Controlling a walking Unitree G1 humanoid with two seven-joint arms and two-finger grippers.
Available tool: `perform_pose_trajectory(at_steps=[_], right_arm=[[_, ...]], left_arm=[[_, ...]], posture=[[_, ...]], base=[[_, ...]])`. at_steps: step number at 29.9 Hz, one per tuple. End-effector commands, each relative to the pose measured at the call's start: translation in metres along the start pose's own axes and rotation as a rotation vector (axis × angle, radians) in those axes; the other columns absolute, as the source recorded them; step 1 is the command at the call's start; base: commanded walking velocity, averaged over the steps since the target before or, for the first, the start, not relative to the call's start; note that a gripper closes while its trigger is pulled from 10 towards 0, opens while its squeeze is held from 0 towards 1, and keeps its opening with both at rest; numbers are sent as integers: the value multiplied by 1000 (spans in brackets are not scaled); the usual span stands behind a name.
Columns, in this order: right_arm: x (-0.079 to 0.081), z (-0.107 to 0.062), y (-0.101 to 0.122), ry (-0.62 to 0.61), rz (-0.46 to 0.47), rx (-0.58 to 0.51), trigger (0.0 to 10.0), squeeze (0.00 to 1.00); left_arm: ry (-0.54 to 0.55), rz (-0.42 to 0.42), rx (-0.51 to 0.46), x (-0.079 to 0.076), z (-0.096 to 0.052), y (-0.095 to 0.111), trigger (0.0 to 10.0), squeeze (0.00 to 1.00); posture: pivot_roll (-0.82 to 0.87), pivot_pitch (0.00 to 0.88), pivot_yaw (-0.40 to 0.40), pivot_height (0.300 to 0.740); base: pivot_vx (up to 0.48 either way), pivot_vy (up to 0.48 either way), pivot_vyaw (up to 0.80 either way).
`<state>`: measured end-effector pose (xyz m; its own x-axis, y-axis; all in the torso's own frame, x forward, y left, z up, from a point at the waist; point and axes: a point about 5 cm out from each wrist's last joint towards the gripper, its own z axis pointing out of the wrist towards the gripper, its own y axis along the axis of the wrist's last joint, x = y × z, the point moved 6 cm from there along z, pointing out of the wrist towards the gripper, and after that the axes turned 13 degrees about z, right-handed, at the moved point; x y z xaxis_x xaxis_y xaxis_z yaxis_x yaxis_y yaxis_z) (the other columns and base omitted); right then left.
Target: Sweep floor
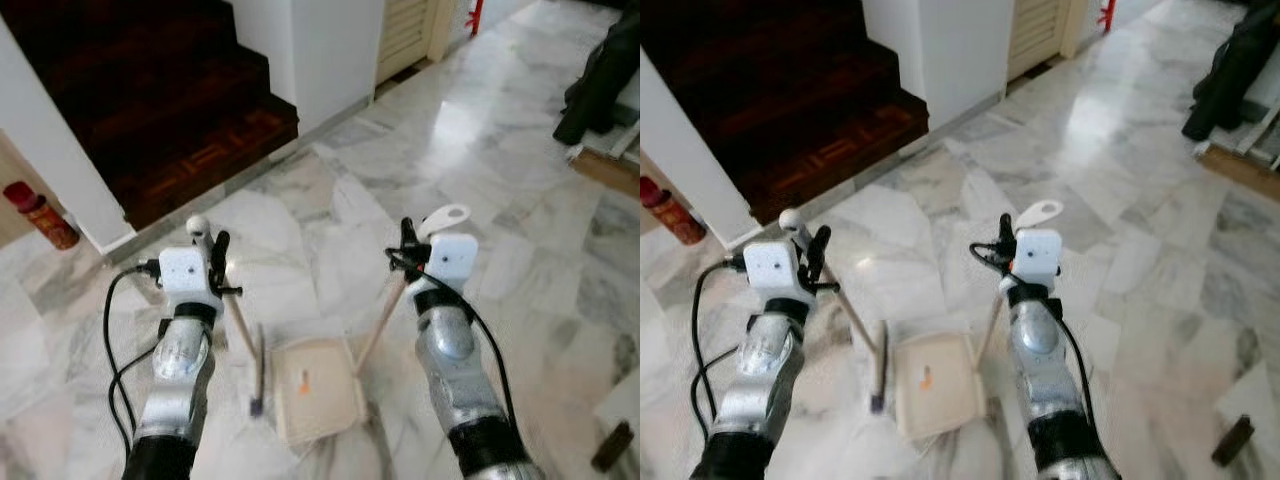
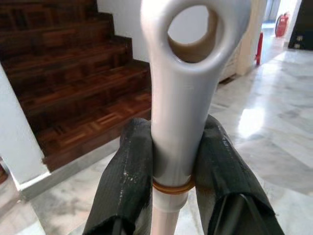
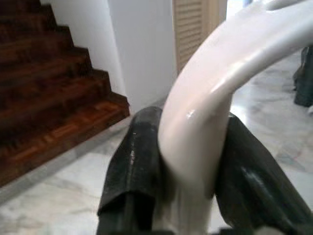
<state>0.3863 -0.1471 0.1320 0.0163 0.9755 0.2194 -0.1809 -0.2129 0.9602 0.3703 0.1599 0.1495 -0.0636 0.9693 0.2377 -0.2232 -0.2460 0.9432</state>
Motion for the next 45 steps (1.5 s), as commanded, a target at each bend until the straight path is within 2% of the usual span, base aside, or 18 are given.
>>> perform_pose_trajectory(at_steps=[1,8,13,22,25,40,43,45], right_arm=[[3,-1,2,19,-53,-22,10000,0],[-4,-7,-13,0,-87,15,10000,0],[-11,-11,-23,-27,-105,34,10000,0],[-22,-19,-33,-76,-126,38,10000,0],[-22,-22,-36,-92,-119,33,10000,0],[-23,-22,-35,-135,-136,-6,10000,0],[-29,-20,-27,-175,-140,-44,10000,0],[-33,-17,-13,-200,-129,-96,10000,0]], left_arm=[[-15,8,20,6,-3,-6,10000,0],[-110,51,53,0,-8,-17,10000,0],[-132,58,76,0,-15,-24,10000,0],[-164,63,81,0,-26,-24,10000,0],[-162,77,76,6,-32,-21,10000,0],[-173,120,69,25,-48,-6,10000,0],[-181,122,76,26,-51,-3,10000,0],[-188,113,72,23,-52,0,10000,0]], posture=[[65,117,25,740],[74,135,26,740],[76,156,28,740],[105,196,38,740],[126,222,41,740],[190,292,62,740],[195,301,64,740],[195,308,65,740]], base=[[0,0,0],[0,0,0],[0,0,0],[0,0,0],[0,0,0],[0,0,0],[0,0,0],[0,0,0]])
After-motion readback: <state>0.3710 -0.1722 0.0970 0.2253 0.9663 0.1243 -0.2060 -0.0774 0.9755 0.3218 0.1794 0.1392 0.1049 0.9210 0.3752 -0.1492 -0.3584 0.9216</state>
